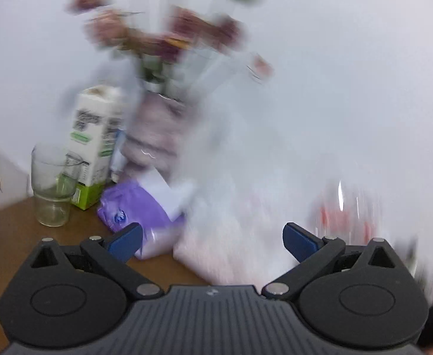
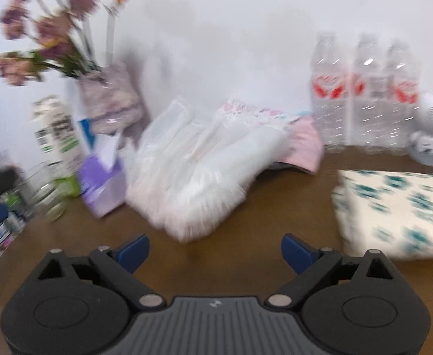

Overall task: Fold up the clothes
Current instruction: 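Grasp the pink lace dress from the pile with both grippers and pull it onto the table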

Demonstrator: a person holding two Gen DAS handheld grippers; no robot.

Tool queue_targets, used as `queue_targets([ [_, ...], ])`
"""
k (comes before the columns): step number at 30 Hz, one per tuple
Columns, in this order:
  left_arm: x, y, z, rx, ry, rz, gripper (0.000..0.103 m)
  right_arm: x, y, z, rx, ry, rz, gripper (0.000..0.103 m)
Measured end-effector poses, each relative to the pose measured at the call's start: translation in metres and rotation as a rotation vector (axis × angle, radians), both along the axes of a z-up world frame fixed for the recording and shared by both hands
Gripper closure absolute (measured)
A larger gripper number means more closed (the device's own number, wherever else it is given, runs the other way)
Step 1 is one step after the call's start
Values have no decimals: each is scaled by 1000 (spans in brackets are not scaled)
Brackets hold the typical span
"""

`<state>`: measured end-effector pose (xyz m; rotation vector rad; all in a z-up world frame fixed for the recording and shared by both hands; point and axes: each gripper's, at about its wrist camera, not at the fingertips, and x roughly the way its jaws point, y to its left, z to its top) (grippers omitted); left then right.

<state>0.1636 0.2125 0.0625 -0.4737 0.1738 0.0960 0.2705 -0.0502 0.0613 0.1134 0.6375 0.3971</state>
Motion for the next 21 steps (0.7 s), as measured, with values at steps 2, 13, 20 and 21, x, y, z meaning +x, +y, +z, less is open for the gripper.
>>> queue_targets([
  [2, 11, 20, -20, -138, 15, 37, 0, 28, 20, -10, 41, 25, 10, 13],
  [13, 16, 26, -33, -216, -65, -118, 0, -26, 17, 62, 5, -187, 95, 101],
  [20, -19, -29, -1, -414, -63, -653, 0, -164, -49, 185, -41, -466, 200, 101],
  [21, -33, -42, 2, -451, -34, -715, 0, -184, -59, 202, -46, -503, 215, 101],
])
